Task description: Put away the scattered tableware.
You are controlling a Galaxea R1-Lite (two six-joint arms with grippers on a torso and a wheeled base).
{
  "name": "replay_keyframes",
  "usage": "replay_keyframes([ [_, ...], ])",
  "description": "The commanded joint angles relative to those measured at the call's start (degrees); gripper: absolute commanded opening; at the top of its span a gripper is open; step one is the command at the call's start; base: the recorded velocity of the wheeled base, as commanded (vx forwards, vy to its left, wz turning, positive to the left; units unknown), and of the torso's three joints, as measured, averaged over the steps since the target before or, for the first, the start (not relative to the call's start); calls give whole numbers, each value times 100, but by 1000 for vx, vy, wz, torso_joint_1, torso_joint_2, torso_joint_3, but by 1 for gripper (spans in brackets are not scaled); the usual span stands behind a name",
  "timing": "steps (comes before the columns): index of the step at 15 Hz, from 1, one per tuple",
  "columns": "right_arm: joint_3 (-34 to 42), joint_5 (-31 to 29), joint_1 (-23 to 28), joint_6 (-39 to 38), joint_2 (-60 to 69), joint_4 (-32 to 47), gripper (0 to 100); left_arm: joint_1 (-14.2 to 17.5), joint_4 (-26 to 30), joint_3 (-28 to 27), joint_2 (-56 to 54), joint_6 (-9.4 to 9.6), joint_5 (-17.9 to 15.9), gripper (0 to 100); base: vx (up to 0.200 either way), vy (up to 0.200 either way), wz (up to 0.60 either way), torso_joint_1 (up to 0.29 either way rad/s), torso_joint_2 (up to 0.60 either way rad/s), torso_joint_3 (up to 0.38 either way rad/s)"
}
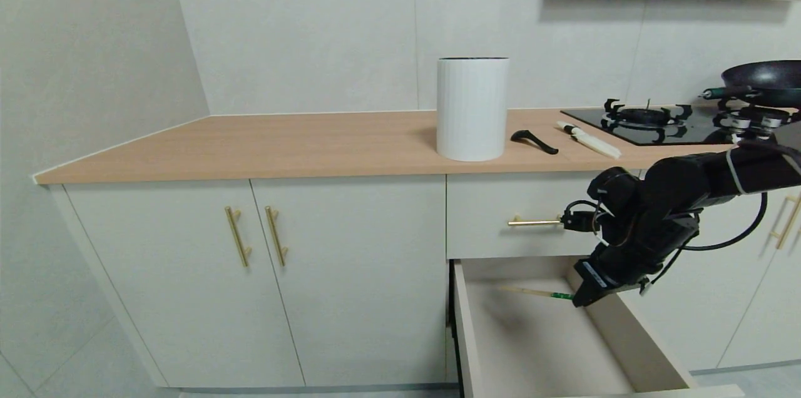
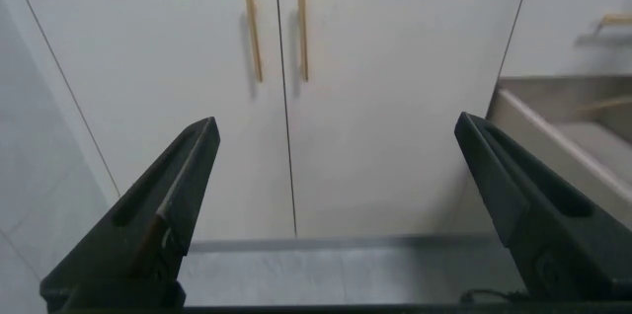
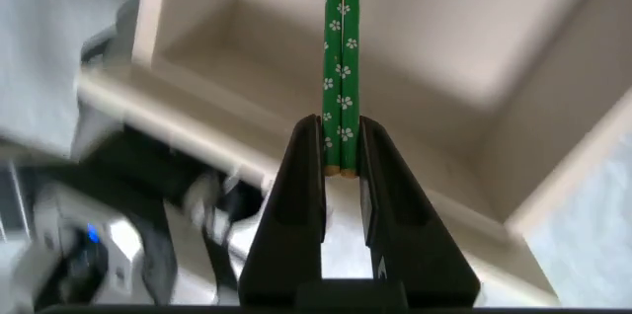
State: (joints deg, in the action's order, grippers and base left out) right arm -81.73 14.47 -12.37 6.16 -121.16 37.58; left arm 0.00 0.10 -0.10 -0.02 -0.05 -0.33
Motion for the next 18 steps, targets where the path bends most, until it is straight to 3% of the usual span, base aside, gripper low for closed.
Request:
replay_keyframes([
  [1, -19, 3, -2, -18, -276, -146, 0, 0, -1, 1, 2, -4, -2, 100, 0, 0, 0, -251, 349, 124],
  [8, -116, -14, -72, -580, -997, -1508, 0, 0, -1, 1, 2, 5, -2, 100, 0, 0, 0, -76, 227, 82],
  [9, -379, -32, -204, -1248, -1270, -1711, 0, 0, -1, 1, 2, 5, -2, 100, 0, 0, 0, 0, 0, 0],
  [18, -1381, -902, -573, -2119, -2456, -1711, 0, 0, -1, 1, 2, 5, -2, 100, 0, 0, 0, 0, 0, 0],
])
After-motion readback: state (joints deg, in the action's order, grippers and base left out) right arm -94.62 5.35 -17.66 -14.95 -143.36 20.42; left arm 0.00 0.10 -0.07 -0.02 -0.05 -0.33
